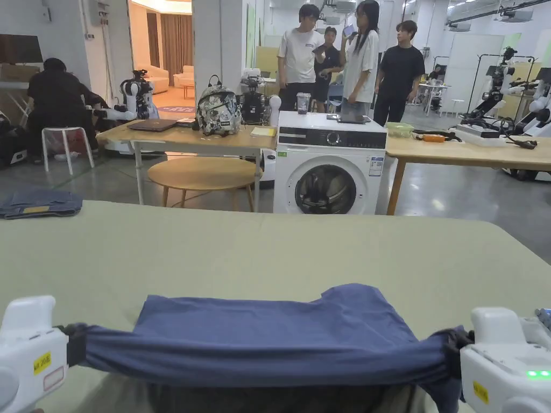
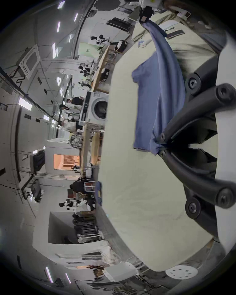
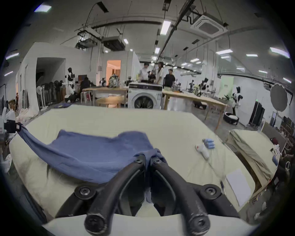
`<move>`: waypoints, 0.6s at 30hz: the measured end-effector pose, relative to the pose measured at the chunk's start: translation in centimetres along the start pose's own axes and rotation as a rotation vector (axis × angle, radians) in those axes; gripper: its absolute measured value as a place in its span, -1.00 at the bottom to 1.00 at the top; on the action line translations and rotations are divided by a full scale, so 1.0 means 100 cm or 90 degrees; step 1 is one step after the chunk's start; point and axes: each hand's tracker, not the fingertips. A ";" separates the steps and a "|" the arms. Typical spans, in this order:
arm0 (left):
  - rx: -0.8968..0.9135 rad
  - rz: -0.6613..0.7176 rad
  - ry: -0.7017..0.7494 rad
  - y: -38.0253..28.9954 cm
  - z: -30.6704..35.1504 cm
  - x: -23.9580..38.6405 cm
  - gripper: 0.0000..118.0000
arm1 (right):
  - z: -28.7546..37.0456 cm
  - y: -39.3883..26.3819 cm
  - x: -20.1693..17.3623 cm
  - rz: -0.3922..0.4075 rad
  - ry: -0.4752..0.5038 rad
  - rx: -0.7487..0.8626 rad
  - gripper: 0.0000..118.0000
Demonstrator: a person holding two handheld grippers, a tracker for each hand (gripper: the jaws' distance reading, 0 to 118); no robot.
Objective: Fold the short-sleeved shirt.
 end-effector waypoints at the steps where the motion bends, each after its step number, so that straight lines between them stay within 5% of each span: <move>1: -0.008 0.005 -0.002 -0.010 0.002 -0.002 -1.00 | 0.002 -0.010 -0.001 -0.001 0.001 -0.011 -0.94; 18: -0.277 -0.090 0.017 -0.108 -0.047 -0.016 -1.00 | -0.050 -0.137 0.008 0.065 0.036 -0.285 -0.94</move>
